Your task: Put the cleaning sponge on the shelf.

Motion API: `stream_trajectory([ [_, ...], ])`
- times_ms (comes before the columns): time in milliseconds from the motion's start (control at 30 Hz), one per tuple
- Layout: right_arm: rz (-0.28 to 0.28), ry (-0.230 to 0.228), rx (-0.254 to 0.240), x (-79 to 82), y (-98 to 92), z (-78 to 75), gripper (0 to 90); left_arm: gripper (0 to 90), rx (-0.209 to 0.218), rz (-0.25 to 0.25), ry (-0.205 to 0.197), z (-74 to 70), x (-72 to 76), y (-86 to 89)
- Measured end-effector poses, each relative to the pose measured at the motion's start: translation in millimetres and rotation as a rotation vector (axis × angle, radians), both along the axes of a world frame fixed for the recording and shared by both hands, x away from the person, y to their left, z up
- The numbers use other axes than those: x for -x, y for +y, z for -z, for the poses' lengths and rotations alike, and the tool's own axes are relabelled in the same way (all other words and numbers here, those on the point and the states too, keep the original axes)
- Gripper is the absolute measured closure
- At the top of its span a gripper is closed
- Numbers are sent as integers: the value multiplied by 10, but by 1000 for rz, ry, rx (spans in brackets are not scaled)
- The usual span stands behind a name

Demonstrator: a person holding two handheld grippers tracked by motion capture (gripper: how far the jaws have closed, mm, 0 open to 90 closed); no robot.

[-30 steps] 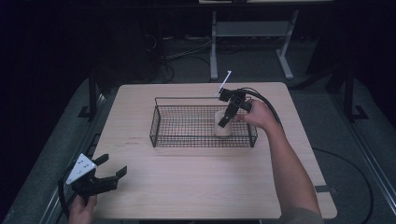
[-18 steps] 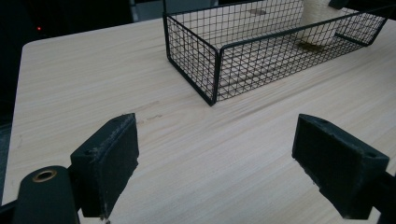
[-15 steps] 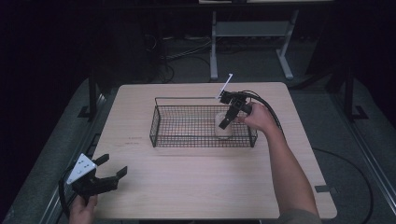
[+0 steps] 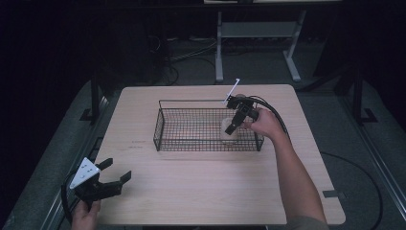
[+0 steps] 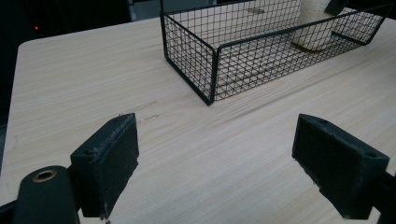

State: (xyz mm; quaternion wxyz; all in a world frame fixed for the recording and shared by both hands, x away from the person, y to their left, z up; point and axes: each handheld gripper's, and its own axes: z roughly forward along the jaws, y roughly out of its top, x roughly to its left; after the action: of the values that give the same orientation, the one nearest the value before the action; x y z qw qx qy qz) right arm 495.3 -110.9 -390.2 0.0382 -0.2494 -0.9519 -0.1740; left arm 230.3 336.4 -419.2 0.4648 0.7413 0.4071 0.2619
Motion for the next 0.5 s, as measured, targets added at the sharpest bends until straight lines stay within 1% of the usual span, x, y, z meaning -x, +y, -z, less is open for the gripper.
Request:
stream_trajectory([
  [100, 1, -8, -11, 2, -8, -25, 246, 138, -1, -1, -1, -1, 2, 1],
  [233, 6, -15, -11, 15, -17, -60, 226, 138, 3, -5, 2, 3, 4, 5],
  [367, 6, -21, -18, 25, -36, -92, 221, 138, 3, -3, 2, 4, 1, 1],
  [433, 18, -27, -16, 35, -45, -119, 207, 138, 2, -2, 3, 7, -4, -1],
  [500, 17, -32, -26, 41, -56, -144, 206, 138, -2, 1, 4, 13, -7, 0],
])
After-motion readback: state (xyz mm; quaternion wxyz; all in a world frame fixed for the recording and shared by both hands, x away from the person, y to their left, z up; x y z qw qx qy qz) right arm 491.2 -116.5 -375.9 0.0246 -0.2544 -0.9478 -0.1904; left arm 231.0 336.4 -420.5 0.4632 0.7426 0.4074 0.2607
